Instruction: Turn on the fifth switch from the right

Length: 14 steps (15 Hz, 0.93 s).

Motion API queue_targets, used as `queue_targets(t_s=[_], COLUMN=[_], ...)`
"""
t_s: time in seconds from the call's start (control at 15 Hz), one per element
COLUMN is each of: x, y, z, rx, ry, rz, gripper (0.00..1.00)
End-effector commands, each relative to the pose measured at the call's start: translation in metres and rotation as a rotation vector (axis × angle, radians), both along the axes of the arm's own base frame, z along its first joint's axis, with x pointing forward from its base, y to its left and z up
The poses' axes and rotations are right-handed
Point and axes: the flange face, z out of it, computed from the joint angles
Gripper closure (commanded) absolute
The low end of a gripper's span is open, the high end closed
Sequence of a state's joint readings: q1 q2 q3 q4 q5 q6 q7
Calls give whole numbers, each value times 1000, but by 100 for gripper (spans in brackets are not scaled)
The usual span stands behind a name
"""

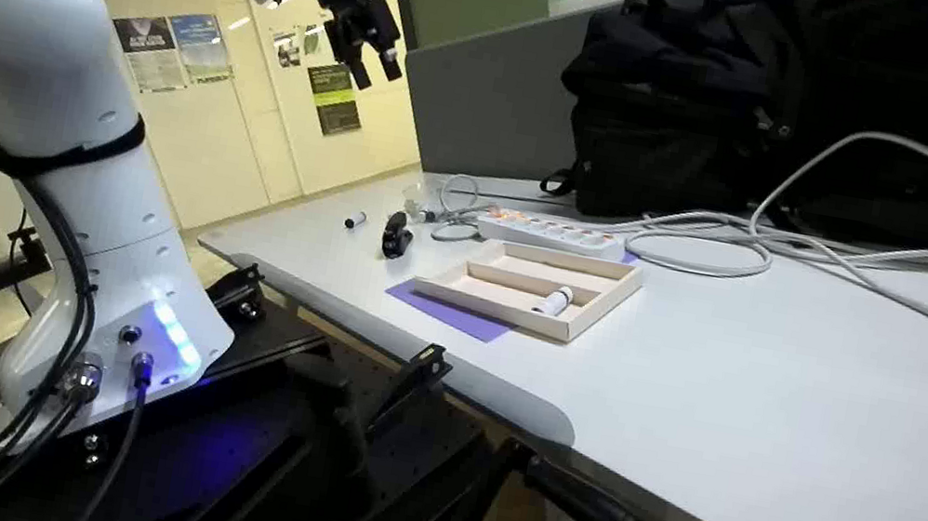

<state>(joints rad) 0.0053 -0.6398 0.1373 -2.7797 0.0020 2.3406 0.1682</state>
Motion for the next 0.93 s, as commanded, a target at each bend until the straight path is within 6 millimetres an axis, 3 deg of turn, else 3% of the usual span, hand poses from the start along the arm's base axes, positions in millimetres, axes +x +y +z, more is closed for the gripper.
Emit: queue_targets(t_s=[0.0, 0.53, 0.67, 0.87], x=[0, 0, 21, 70], y=[0, 0, -6, -23], z=[1, 1, 4, 2], rx=[0, 0, -14, 9], ry=[2, 1, -47, -118], rz=[0, 0, -33, -51], gripper=[0, 0, 0, 0])
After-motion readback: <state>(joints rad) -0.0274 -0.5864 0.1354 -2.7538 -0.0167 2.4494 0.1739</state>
